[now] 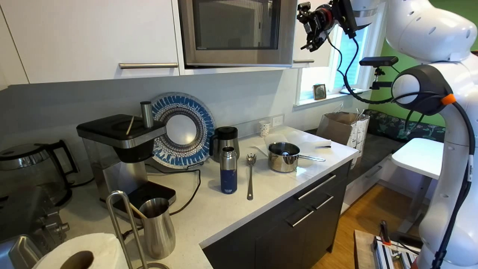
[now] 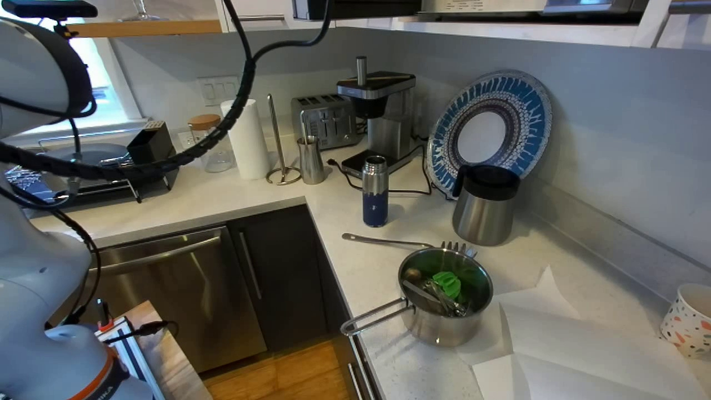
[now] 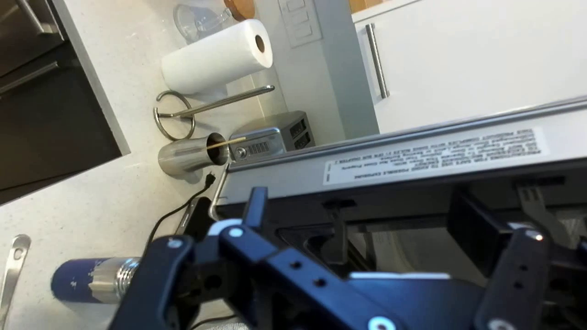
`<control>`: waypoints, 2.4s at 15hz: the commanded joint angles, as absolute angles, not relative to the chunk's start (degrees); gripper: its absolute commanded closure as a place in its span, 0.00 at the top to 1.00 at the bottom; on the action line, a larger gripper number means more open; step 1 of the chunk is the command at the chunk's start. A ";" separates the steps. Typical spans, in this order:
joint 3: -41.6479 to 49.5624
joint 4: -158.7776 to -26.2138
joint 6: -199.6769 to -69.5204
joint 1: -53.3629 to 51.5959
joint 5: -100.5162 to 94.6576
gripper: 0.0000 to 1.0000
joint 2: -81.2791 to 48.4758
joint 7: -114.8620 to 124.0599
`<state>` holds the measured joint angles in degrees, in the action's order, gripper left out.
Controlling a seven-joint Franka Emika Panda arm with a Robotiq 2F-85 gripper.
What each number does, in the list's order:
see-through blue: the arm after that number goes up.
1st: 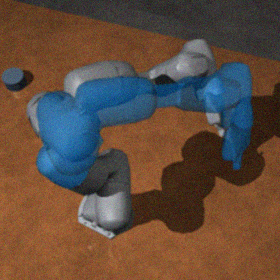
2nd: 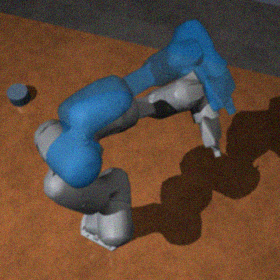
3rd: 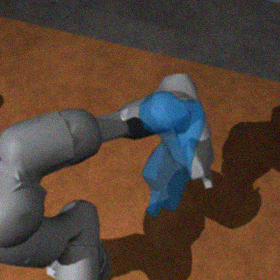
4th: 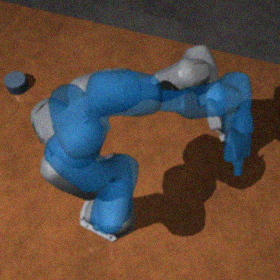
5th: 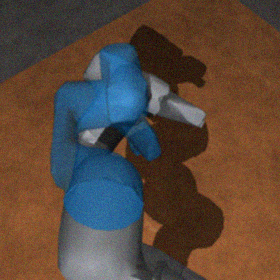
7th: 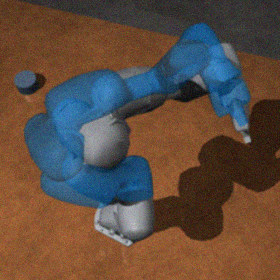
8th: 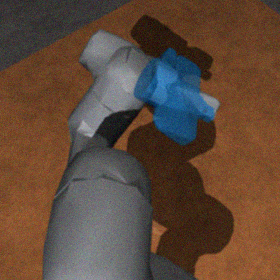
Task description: Open the microwave door
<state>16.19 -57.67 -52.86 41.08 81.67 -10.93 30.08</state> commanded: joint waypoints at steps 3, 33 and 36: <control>14.61 -65.22 -51.21 37.35 81.59 1.00 -5.32 30.11; 25.66 -66.07 -70.49 28.06 49.44 1.00 5.71 -7.85; 25.62 -66.08 -70.75 28.03 49.23 1.00 5.76 -8.51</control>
<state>25.62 -66.08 -70.75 28.03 49.23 5.76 -8.51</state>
